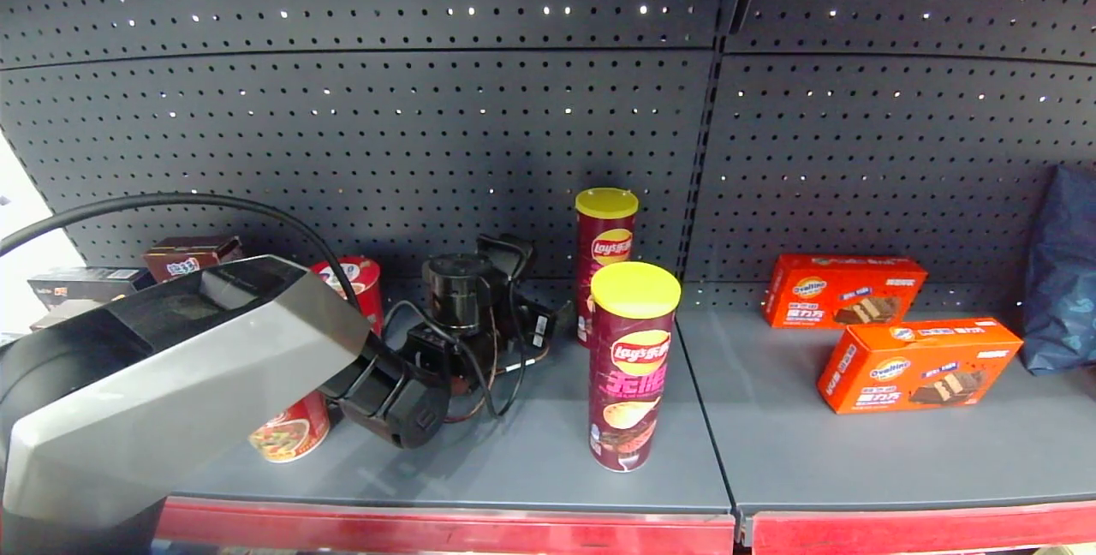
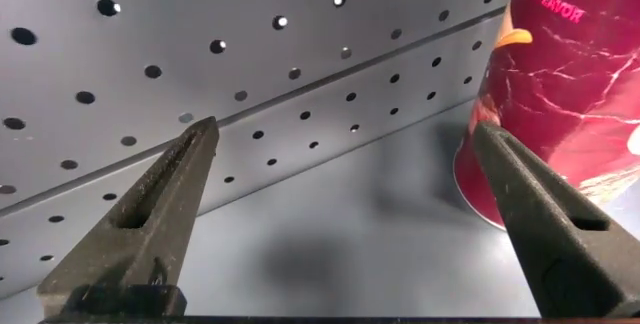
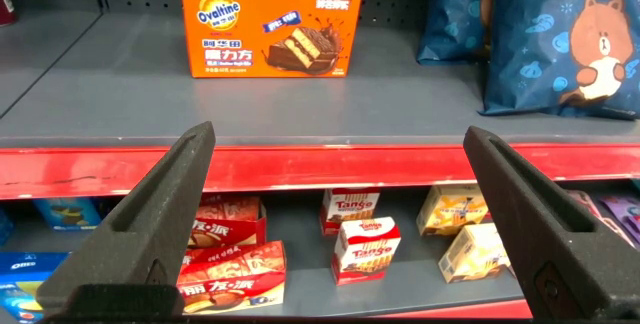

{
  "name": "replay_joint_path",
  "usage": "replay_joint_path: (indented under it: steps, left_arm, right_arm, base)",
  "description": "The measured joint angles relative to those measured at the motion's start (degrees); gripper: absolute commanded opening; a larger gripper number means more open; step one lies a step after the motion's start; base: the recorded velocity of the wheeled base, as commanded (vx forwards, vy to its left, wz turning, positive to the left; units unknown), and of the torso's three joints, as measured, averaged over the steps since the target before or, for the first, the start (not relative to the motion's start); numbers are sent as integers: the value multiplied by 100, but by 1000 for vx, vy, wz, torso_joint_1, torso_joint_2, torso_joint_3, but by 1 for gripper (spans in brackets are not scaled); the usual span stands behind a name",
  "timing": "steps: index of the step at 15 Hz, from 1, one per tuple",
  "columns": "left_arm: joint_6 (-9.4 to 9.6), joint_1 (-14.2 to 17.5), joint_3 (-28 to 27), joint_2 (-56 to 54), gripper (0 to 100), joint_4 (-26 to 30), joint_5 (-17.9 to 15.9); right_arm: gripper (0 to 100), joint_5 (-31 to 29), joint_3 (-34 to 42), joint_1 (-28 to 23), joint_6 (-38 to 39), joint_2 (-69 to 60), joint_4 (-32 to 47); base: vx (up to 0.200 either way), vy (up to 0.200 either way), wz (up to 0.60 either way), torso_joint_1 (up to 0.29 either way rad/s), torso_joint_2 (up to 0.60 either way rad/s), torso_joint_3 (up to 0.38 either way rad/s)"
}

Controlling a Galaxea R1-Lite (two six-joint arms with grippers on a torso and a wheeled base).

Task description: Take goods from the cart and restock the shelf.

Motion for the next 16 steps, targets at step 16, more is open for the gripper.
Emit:
replay_joint_path:
  steps: [16]
  left_arm:
    - [0,29,474,-1206,100,13,123]
  right_arm:
    - [100,5,0,-4,13,0,0]
  base:
    - [0,0,0,0,0,0]
